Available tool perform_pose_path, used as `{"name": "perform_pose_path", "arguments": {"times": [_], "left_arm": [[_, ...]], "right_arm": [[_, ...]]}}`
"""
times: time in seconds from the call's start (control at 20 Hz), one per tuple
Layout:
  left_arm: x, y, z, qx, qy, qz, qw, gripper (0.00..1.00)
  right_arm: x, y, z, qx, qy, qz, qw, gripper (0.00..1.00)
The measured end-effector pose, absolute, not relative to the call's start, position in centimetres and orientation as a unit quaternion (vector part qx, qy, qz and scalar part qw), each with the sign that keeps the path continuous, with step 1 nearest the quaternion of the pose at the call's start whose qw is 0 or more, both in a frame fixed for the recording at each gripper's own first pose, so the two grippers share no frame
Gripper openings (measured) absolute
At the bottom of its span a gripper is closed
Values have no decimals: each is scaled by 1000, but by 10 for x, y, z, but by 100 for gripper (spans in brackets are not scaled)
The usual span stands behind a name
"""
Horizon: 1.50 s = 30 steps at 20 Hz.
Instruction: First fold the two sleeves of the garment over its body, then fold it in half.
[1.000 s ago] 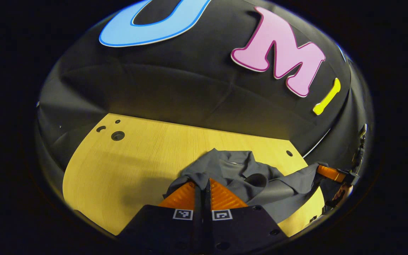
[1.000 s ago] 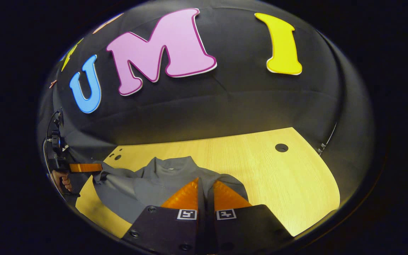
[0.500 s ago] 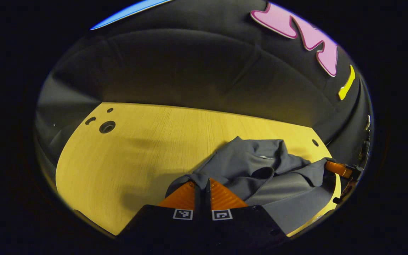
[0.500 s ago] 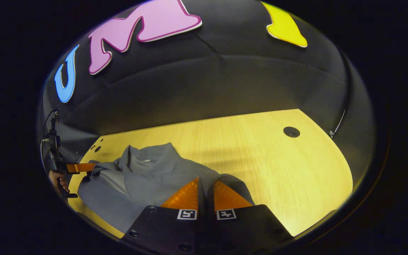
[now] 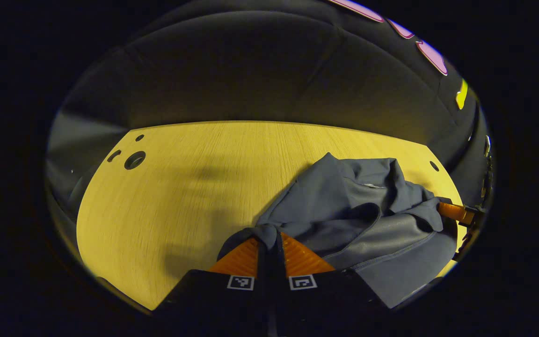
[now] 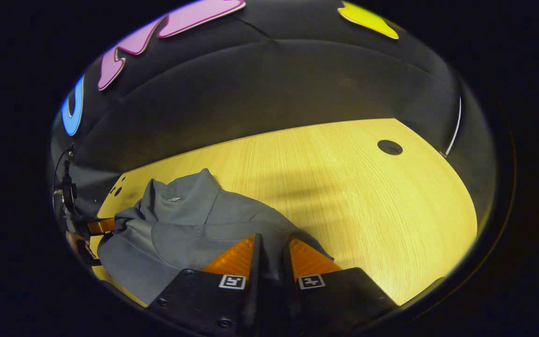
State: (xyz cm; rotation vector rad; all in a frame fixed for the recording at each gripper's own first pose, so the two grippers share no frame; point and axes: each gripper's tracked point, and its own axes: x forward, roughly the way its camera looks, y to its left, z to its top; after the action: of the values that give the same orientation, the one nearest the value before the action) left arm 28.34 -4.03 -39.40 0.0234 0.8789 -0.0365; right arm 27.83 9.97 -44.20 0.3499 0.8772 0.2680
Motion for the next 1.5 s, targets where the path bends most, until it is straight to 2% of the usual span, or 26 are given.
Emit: {"name": "perform_pose_path", "arguments": {"times": [0.05, 0.1, 0.15, 0.2, 0.25, 0.3, 0.35, 0.4, 0.45, 0.5, 0.55, 0.6, 0.65, 0.7, 0.85, 1.2, 1.5], "left_arm": [[284, -37, -395, 13, 425, -10, 905, 19], [283, -34, -394, 16, 423, -3, 906, 26], [284, -30, -392, 21, 422, 6, 906, 36], [282, -28, -392, 23, 421, 11, 907, 46], [280, -24, -387, 27, 420, 19, 907, 55], [281, -18, -385, 32, 417, 28, 908, 64], [279, -13, -382, 39, 415, 38, 908, 75], [277, -10, -378, 42, 412, 42, 909, 82], [275, -11, -374, 44, 411, 43, 910, 94], [272, -12, -369, 47, 409, 43, 910, 95], [270, -12, -363, 49, 406, 41, 912, 95], [267, -15, -357, 52, 402, 35, 914, 94], [264, -17, -352, 57, 399, 31, 915, 94], [260, -16, -345, 64, 393, 31, 917, 95], [254, -14, -310, 79, 355, 36, 931, 97], [209, -46, -227, 50, 287, 2, 957, 97], [167, -79, -183, 43, 258, -33, 964, 97]], "right_arm": [[279, 98, -445, 169, 424, 125, 881, 30], [278, 94, -446, 168, 427, 121, 880, 42], [278, 92, -445, 170, 429, 121, 879, 45], [276, 88, -441, 169, 430, 120, 879, 64], [277, 87, -441, 166, 427, 119, 881, 60], [278, 84, -438, 160, 425, 118, 883, 67], [276, 82, -434, 155, 422, 116, 886, 70], [275, 79, -430, 151, 420, 115, 887, 77], [274, 76, -427, 149, 418, 114, 889, 77], [272, 74, -421, 148, 417, 113, 889, 94], [271, 72, -417, 147, 416, 114, 890, 96], [269, 71, -410, 142, 412, 116, 893, 91], [269, 68, -404, 136, 406, 117, 896, 92], [269, 65, -395, 128, 396, 117, 902, 99], [264, 64, -358, 130, 364, 124, 914, 99], [226, 71, -274, 141, 310, 168, 925, 99], [188, 74, -219, 140, 274, 214, 927, 99]]}}
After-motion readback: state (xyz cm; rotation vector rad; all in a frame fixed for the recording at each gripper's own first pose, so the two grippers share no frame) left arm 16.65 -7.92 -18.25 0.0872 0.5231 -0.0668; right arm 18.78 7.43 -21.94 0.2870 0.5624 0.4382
